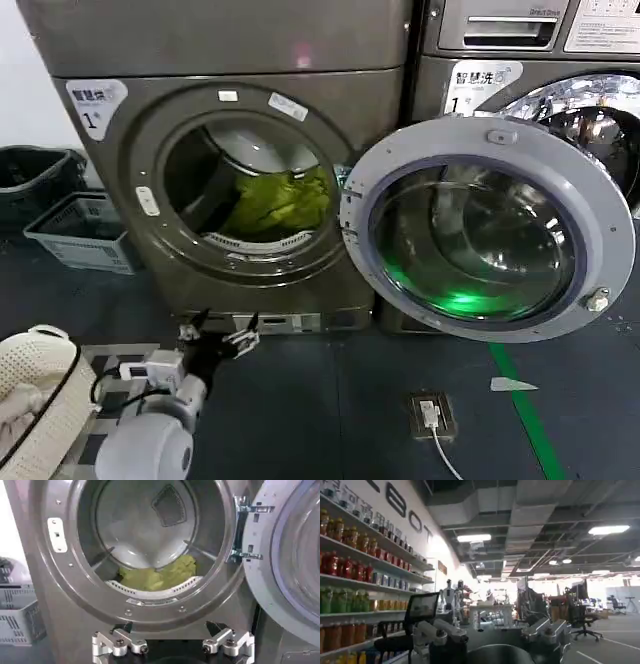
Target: Grasp the clothes from the dryer.
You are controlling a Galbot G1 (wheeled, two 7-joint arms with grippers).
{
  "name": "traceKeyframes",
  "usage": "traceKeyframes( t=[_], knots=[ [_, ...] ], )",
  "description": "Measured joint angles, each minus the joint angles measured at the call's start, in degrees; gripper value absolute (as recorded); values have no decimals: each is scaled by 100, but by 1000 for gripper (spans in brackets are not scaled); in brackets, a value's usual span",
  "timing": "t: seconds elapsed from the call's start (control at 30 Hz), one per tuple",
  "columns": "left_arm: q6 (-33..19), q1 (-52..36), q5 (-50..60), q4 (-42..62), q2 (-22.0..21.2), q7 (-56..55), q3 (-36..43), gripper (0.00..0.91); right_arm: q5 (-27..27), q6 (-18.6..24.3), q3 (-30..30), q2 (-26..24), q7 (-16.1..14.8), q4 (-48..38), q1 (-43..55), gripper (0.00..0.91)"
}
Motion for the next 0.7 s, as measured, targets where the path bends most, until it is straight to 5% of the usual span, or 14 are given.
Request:
traceKeyframes(
  t=[0.7],
  knots=[
    [0,102,43,-8,-25,111,-19,907,51,41,-33,51,81,42,-30,907]
  ],
)
